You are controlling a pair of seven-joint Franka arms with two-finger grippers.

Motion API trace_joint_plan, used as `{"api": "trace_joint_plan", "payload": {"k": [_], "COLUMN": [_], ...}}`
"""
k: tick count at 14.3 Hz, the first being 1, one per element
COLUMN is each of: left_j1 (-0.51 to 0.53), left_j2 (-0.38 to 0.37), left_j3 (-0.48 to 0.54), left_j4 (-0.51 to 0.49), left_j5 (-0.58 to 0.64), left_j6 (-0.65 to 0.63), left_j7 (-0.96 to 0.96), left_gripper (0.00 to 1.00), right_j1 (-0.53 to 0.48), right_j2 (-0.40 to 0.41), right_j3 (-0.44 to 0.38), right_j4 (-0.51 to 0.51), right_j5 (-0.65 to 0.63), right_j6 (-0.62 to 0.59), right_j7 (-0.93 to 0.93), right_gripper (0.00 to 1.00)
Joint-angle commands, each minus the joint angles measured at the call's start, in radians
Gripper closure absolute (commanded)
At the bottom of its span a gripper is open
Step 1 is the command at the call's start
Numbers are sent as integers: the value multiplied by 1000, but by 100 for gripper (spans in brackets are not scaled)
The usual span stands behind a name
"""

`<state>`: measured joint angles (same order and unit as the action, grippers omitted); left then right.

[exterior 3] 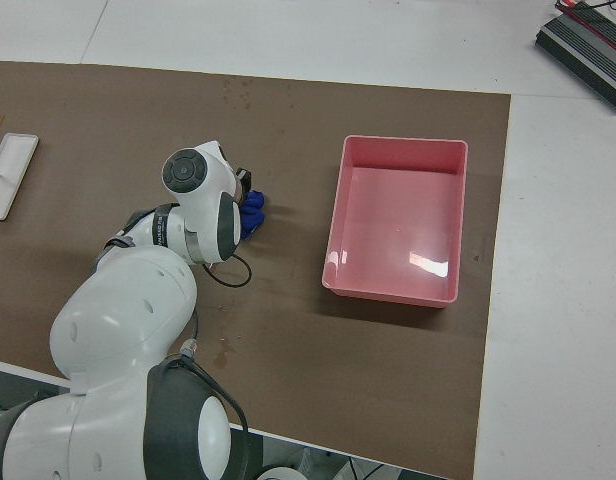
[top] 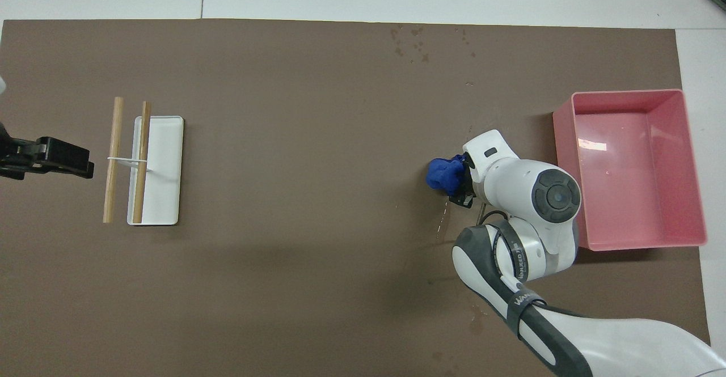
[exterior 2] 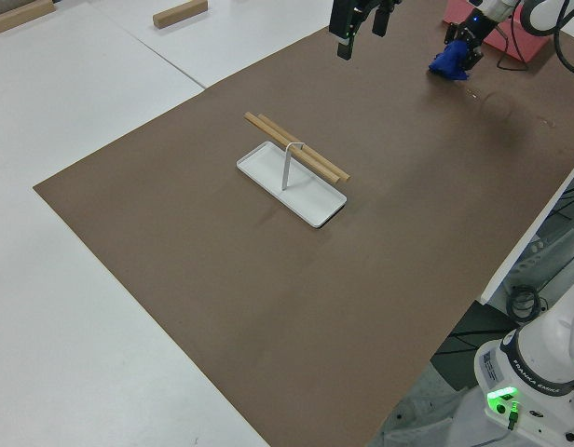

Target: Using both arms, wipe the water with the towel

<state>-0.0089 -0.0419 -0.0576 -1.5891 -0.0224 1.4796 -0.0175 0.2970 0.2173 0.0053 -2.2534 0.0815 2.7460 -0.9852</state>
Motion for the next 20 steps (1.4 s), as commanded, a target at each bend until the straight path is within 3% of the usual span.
{"api": "trace_joint_plan", "payload": {"k": [1,6,12,20], "left_j1": [18,9,10,10], "left_j2": [-15,-15,-15,-15], "left_j3": [-5,-5,-5,-5], "left_j4": [-22,-22,-22,-22], "left_j5": [-13,-13,-13,-13], "left_j6": [-1,1,1,1], "left_j7": [8,10,8,8], "left_gripper": [0,0,0,0], "right_j1": [-7,14,152,148], "right_j2": [-30,-53,-68,-90], "right_j3": [7,11,10,10], "right_j4": [-28,-28,-31,-46], "right_j5": [-16,14,35,35], "right_j6": [-73,-212,-215,-319], "right_j7": [109,255,496,605], "right_gripper": [100,100,100,100]}}
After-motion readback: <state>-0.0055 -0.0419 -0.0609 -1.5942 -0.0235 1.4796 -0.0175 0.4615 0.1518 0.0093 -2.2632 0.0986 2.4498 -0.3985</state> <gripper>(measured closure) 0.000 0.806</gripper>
